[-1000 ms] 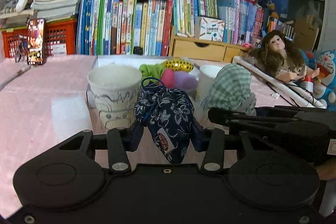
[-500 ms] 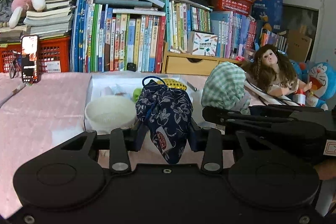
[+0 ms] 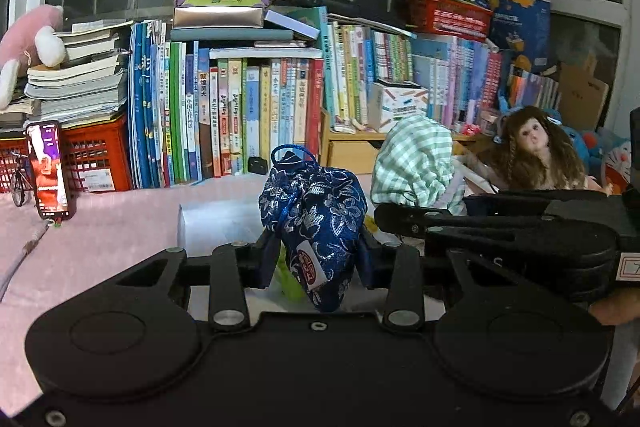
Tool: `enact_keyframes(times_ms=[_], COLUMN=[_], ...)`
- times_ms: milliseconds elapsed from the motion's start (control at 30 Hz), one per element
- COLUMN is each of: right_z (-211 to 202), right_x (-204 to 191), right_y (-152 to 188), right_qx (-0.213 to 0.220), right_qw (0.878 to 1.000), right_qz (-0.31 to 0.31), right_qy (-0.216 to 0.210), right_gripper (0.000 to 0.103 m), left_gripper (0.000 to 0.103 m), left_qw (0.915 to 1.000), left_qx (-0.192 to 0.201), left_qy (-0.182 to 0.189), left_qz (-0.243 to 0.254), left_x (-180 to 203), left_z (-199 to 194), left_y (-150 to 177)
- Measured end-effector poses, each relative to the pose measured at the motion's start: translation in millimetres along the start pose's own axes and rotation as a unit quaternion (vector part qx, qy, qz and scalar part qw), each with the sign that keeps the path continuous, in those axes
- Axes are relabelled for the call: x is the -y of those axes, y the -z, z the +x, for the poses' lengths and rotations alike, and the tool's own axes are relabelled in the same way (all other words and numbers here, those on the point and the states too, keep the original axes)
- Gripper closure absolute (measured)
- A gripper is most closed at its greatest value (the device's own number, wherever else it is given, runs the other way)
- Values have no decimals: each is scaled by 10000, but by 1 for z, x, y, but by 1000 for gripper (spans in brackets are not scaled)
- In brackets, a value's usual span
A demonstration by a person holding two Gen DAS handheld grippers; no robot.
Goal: Organize books
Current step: 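Carry the pouch and checked cloth over the grey tray and lower them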
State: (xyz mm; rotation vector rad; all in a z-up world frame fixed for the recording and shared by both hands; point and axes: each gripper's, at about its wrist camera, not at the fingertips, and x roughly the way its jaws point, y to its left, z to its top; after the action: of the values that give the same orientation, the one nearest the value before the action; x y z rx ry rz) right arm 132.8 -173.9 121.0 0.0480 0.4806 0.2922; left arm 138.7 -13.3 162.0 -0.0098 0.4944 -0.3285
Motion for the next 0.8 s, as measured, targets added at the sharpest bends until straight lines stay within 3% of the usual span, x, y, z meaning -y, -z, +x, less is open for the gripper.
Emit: enact_keyframes(times_ms=[167, 333, 433, 633, 800], right_z=[41, 88, 117, 164, 189], right_x=[11, 18, 20, 15, 24], right_y=[-23, -35, -36, -39, -35], right_qx=[-293, -779, -1068, -1517, -1819], right_qw=[9991, 9953, 9917, 9864, 9807], right_qz=[222, 478, 614, 625, 711], right_qy=[-196, -303, -368, -108, 52], right_gripper=[64, 64, 64, 64, 63], left_gripper=[67, 66, 66, 66, 65], left_qw=[9984, 9913, 9875, 9771, 9728], left_qx=[-435, -1026, -1252, -1649, -1866], left_qy=[9, 37, -188, -288, -353], left_qz=[-372, -828, -941, -1317, -1330], left_x=[-26, -61, -81, -115, -126], left_z=[41, 90, 119, 167, 196], left_y=[-28, -42, -42, -38, -30])
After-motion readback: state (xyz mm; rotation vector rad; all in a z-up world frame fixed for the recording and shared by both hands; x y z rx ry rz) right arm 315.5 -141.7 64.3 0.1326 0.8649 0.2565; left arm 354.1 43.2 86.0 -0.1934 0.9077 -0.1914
